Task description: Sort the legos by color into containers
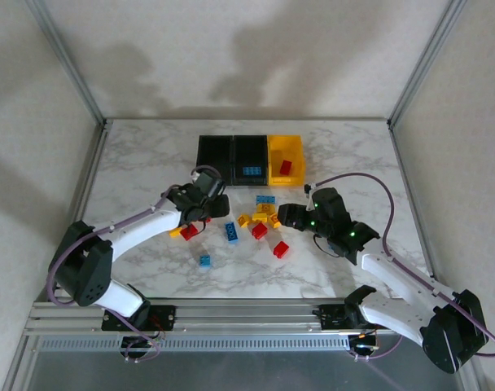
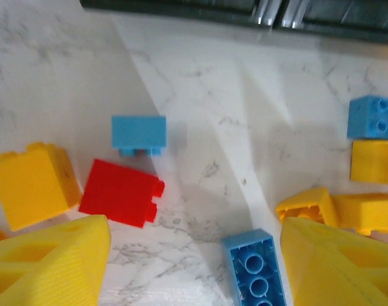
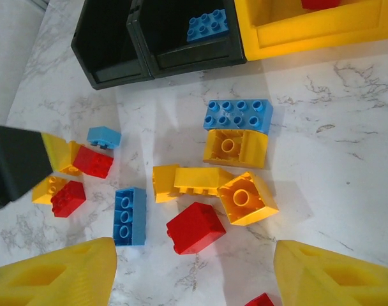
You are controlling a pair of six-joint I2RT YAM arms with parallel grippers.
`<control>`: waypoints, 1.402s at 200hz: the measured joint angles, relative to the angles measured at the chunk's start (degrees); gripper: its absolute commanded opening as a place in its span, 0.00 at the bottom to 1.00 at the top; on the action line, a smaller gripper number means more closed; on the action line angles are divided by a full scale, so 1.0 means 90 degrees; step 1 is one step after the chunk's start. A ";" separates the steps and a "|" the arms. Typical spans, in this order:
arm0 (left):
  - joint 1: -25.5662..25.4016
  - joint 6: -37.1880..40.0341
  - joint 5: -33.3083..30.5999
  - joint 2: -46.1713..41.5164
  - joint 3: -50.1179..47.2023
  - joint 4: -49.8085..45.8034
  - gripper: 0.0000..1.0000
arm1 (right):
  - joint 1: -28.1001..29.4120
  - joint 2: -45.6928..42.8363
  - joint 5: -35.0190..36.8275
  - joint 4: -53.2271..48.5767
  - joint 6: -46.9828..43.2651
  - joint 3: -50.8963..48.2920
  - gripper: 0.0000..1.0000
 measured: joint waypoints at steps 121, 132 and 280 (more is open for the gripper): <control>-0.1003 -0.0865 0.0389 0.0838 -0.0561 0.0787 0.65 | 0.0000 0.0117 0.0085 0.0019 0.0041 -0.0036 0.66; -0.1042 -0.0906 0.0340 0.0981 -0.0561 0.0787 0.62 | 0.0002 0.0114 0.0107 0.0024 0.0041 -0.0044 0.66; -0.1083 -0.0894 -0.0073 0.1042 -0.0163 0.0345 0.24 | 0.0041 0.0107 -0.1209 -0.0007 -0.0204 -0.0595 0.67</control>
